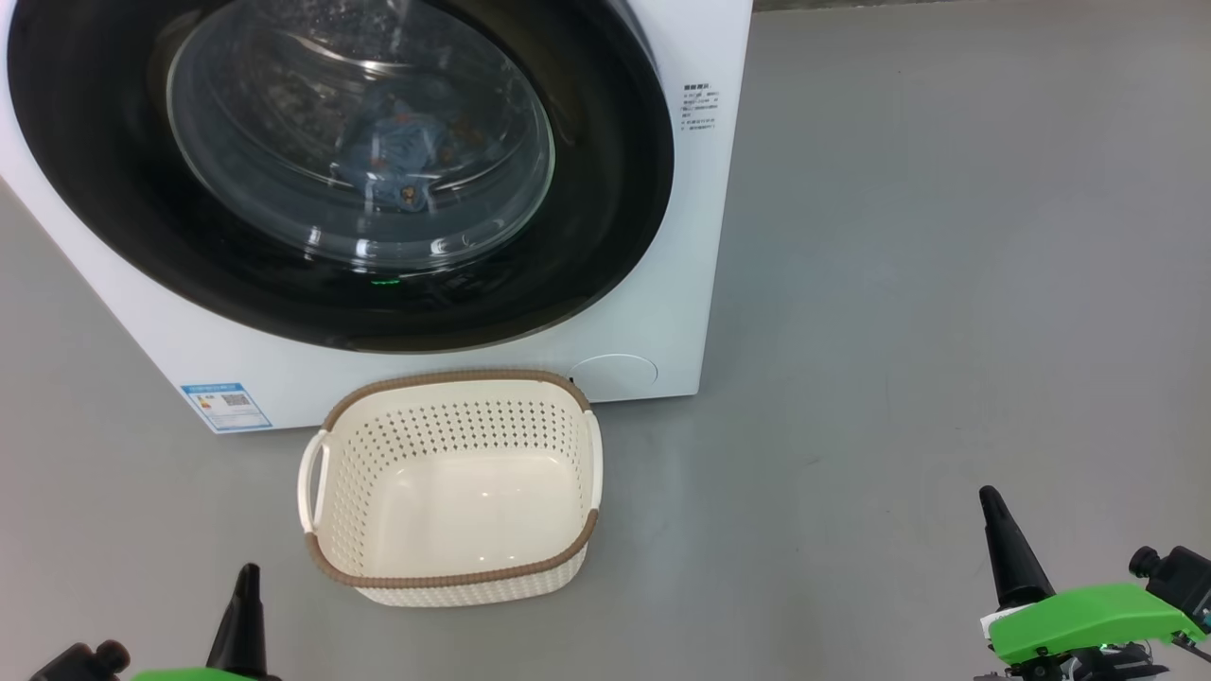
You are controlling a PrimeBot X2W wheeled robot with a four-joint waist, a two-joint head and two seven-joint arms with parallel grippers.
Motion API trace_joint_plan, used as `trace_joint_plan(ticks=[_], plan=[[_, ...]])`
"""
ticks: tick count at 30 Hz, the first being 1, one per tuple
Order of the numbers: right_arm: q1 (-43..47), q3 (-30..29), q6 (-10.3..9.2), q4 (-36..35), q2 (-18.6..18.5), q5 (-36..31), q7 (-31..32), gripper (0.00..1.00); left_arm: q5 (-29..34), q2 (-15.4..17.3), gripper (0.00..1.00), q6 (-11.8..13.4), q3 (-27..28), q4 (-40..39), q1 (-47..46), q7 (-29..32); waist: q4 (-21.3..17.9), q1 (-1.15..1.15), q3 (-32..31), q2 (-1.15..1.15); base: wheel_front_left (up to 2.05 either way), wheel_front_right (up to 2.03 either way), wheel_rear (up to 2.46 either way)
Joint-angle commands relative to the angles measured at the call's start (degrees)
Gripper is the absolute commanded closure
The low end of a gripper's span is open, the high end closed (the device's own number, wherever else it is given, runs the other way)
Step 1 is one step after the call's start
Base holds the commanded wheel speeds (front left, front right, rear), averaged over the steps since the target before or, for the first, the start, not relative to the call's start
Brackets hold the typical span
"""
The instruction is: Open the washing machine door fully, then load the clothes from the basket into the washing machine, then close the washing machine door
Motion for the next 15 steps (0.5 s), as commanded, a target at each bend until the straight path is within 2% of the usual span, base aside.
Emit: trace_joint_plan(ticks=[1, 15], plan=[[-0.8, 0.3, -0.16, -1.7, -0.2, 1.5, 0.2, 1.00, -1.1, 0.6, 1.00, -0.1, 1.3, -1.2, -2.7, 0.2, 0.0, 0.00, 0.0, 0.00, 0.00, 0.00, 0.00], [-0.7, -0.3, -0.20, -2.7, 0.4, 9.1, 2.6, 1.00, -9.3, 0.3, 1.00, -0.1, 1.9, -1.2, -3.3, 2.6, 0.1, 0.00, -0.6, 0.00, 0.00, 0.00, 0.00]])
